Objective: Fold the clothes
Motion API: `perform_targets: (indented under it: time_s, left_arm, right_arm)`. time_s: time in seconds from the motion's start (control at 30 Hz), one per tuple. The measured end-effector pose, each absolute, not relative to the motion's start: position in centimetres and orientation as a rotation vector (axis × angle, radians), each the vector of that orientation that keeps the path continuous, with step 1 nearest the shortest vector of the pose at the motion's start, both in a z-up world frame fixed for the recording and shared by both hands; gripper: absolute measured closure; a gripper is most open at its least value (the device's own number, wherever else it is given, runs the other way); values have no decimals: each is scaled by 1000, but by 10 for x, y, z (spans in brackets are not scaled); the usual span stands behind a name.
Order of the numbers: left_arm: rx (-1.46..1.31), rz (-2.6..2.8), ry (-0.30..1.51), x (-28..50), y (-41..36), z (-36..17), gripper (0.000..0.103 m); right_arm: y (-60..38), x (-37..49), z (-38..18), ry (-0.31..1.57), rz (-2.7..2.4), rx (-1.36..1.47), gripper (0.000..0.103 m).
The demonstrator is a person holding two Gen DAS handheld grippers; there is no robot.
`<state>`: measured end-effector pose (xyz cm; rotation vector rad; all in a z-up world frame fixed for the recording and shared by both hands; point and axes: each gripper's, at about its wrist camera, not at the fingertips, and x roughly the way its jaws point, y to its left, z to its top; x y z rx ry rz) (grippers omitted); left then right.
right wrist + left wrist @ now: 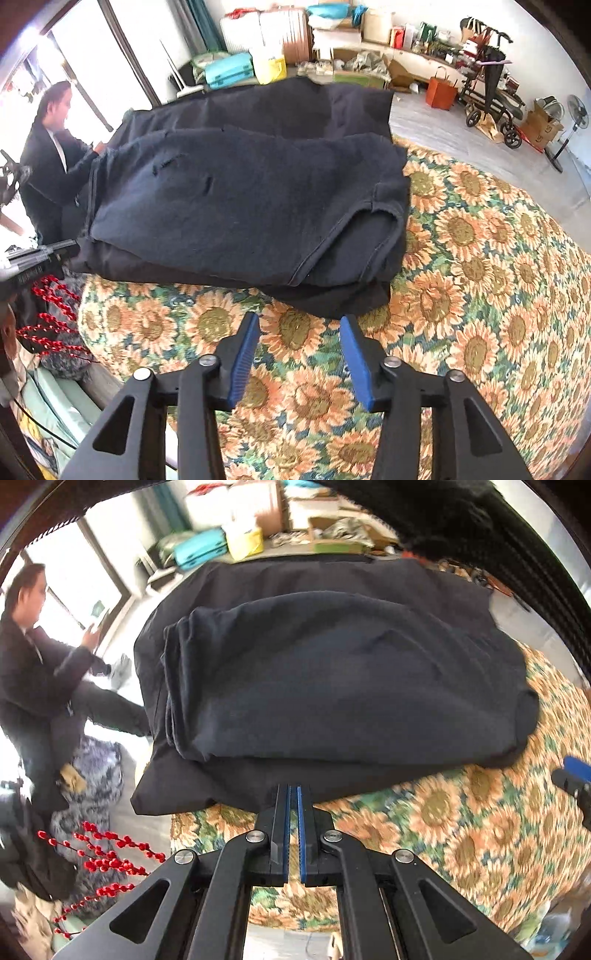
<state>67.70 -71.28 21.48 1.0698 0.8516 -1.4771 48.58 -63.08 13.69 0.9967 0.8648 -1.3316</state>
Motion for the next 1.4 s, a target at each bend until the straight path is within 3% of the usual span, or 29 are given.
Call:
perform_targets:
  time_s: [0.07,0.2,0.23,0.27,0.3,0.33,0.9,1.17,1.4]
  left_arm:
    - [1047,-1508,834,682,-702,215,100]
    - [1001,-1531,810,680,-680,219,94]
    - [1000,-1528,800,681,-677,219,75]
    - [1000,-1525,790,682,-674,219,40]
    - [979,-1531,781,682,-670,223,22]
    - [957,-1537,773,682,-666,228,12]
    - [953,-1581,817,670,-657,235,12]
    - [879,-1576,901,691,-657,238,12]
    - [884,-1569,891,694,-652,243,12]
  right_arm:
    - [-620,485,149,834,-1357,971,36]
    - [-598,485,169,770,-1363,949,29]
    - [-595,486,172,762,-1359,949,27]
    - [-591,487,174,756,-1357,948,25]
    - [-590,489,174,755,-1359,945,24]
    - [-588,490,174,754,-1361,941,21]
    - [-572,502,173,814,-1361,898,13]
    - [-565,508,185,795,-1349,851,0]
    - [-557,522,194,793,-1335,800,0]
